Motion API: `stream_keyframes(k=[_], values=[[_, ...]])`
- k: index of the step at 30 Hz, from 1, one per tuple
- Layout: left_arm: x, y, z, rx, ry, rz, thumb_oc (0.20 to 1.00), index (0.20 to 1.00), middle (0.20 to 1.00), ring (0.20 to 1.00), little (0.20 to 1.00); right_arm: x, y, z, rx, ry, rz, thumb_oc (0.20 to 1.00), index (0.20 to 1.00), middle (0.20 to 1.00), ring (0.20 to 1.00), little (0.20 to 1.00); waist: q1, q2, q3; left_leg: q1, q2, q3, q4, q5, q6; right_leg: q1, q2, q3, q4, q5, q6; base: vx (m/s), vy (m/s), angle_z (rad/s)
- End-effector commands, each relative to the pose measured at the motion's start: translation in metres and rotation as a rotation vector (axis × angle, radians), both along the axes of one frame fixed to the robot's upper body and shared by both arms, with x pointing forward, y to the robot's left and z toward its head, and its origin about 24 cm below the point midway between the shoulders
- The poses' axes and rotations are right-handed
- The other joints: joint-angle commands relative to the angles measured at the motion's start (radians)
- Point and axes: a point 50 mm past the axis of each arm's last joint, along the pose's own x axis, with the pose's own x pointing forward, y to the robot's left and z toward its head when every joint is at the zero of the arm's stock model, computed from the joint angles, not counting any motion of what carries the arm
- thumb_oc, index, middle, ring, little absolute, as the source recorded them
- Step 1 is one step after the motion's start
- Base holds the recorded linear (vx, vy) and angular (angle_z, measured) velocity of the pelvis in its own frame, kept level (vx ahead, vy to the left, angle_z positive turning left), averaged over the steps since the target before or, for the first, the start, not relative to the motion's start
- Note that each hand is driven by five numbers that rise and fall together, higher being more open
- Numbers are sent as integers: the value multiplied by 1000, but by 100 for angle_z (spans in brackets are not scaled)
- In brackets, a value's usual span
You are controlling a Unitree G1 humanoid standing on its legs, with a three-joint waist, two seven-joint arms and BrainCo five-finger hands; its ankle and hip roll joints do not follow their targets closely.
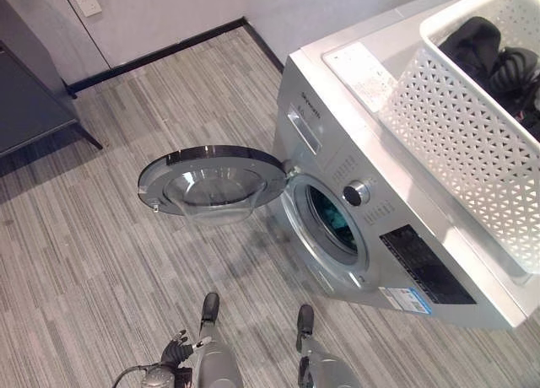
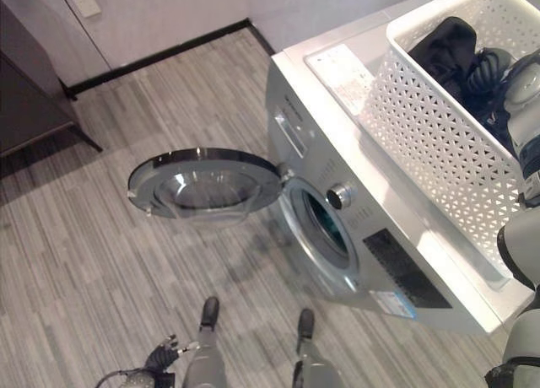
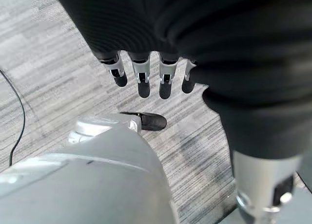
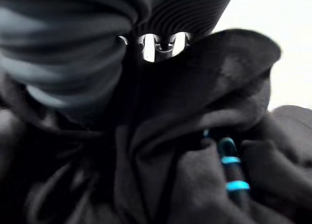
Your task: Grab the laundry basket,head to the washer,open it,put in the laundry and shut it.
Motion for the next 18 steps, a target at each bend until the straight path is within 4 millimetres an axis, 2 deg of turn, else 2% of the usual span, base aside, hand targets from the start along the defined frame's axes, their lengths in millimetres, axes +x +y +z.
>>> stream_keyframes(k=[1,3,7,9,10,13,14,15,18], values=[[23,17,13,90,-50,-62,1000,1000,1000,1000,1000,-7,5,33,104,-206,51,200,200,200,200,200,5,-77,32,162,1,71,2,-33,-1,-101,-100,66,151,-149,52,0,0,0],[22,18,13,91,-48,-57,1000,1000,1000,1000,1000,-10,6,41,123,-244,66,200,200,200,200,200,1,-80,28,168,0,73,2,-37,-1,-95,-101,66,149,-147,53,2,10,-2],[17,23,11,101,-28,-46,1000,1000,1000,1000,1000,-26,1,71,203,-398,115,200,200,200,200,200,-10,-91,2,189,-2,80,2,-59,-1,-70,-108,67,140,-145,59,7,8,0],[10,27,9,116,-4,-38,1000,1000,1000,1000,1000,-49,-21,92,311,-547,94,200,200,200,200,200,-20,-101,-23,213,-3,85,2,-78,0,-42,-113,66,128,-145,65,43,21,5],[10,27,9,116,-4,-38,1000,1000,1000,1000,1000,-49,-21,93,311,-547,94,200,200,200,200,200,-19,-100,-22,213,-3,85,2,-78,0,-41,-113,66,128,-145,65,30,11,8],[0,34,7,137,32,-18,1000,1000,1000,1000,1000,-82,-47,116,415,-736,55,200,200,200,200,200,-32,-109,-61,245,-1,88,2,-92,0,-2,-116,64,115,-150,71,43,10,0],[0,34,7,137,32,-18,1000,1000,1000,1000,1000,-82,-47,116,415,-736,55,200,200,200,200,200,-32,-109,-61,245,-1,88,2,-92,0,-2,-116,64,115,-150,71,70,20,4],[-5,39,6,153,51,-3,1000,1000,1000,1000,1000,-97,-59,124,460,-838,6,200,200,200,200,200,-36,-113,-80,260,-1,90,2,-99,0,15,-116,64,113,-153,73,44,22,0],[-10,41,5,164,69,4,1000,1000,1000,1000,1000,-102,-62,129,454,-874,-17,200,200,200,200,200,-40,-116,-95,274,0,91,2,-106,1,33,-116,62,111,-158,73,27,14,-1]])
